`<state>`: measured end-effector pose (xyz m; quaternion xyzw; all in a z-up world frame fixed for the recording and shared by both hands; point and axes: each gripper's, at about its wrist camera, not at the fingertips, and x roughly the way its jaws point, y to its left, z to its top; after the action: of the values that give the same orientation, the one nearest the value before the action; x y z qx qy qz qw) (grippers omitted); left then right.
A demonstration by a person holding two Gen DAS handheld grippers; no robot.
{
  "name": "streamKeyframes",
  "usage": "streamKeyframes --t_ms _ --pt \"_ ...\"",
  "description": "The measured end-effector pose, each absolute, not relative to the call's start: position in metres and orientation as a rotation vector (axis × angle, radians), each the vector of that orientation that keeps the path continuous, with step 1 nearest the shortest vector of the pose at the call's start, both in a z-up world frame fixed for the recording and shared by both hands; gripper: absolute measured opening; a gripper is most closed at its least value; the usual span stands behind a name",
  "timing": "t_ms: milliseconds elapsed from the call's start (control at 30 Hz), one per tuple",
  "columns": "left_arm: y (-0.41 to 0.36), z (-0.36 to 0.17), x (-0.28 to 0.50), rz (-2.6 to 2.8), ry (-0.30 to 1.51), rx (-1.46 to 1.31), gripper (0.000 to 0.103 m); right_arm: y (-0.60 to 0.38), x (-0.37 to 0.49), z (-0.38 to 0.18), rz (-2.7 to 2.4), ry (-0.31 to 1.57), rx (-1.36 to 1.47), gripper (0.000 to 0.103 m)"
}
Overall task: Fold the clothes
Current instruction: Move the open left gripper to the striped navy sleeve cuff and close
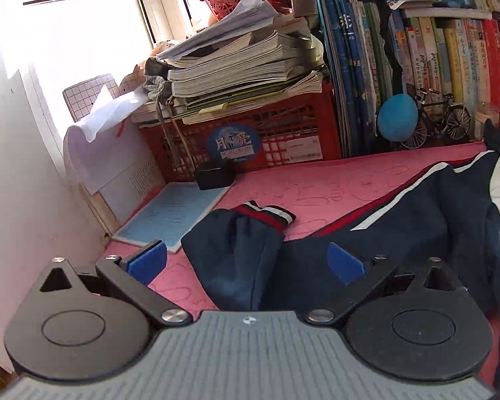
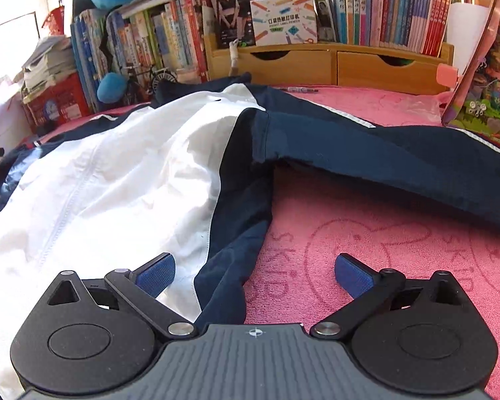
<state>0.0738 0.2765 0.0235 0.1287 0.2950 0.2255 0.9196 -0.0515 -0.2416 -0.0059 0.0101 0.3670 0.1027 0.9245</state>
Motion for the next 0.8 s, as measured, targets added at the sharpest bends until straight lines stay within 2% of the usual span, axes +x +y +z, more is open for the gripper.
streamKeyframes --t_ms 67,133,367,433,500,567,600,700,733,767,800 --pt "0.291 0.011 0.099 0.534 0.666 0.362 0.098 -0.236 -0.051 -0.007 0.192 0.761 -0.007 0.103" --pt "0.308 0.002 0.106 0.587 0.707 0.439 0.096 -0.234 -0.049 -0.008 0.177 0.764 -0.013 0.103" --pt "0.392 0.002 0.03 0.762 0.768 0.39 0.096 -0.23 -0.042 -0.012 0.158 0.754 -0.034 0.103" --pt "0.396 0.012 0.006 0.711 0.717 0.334 0.095 -0.229 -0.039 -0.013 0.151 0.746 -0.031 0.103" --pt "0.385 0.028 -0.004 0.593 0.656 0.272 0.096 -0.227 -0.036 -0.014 0.143 0.74 -0.029 0.103" --pt "0.365 0.046 -0.003 0.44 0.591 0.215 0.103 -0.225 -0.035 -0.014 0.132 0.738 -0.025 0.103" --pt "0.348 0.051 0.007 0.385 0.574 0.222 0.103 -0.225 -0.035 -0.014 0.126 0.738 -0.022 0.103" --pt "0.308 0.038 0.051 0.326 0.6 0.306 0.103 -0.224 -0.035 -0.014 0.117 0.734 -0.017 0.103" --pt "0.3 0.028 0.066 0.321 0.633 0.329 0.1 -0.224 -0.035 -0.014 0.114 0.731 -0.014 0.103" --pt "0.292 0.017 0.082 0.317 0.666 0.352 0.08 -0.224 -0.036 -0.014 0.11 0.727 -0.012 0.103" --pt "0.288 0.008 0.094 0.318 0.694 0.362 0.064 -0.224 -0.036 -0.015 0.107 0.724 -0.011 0.103"
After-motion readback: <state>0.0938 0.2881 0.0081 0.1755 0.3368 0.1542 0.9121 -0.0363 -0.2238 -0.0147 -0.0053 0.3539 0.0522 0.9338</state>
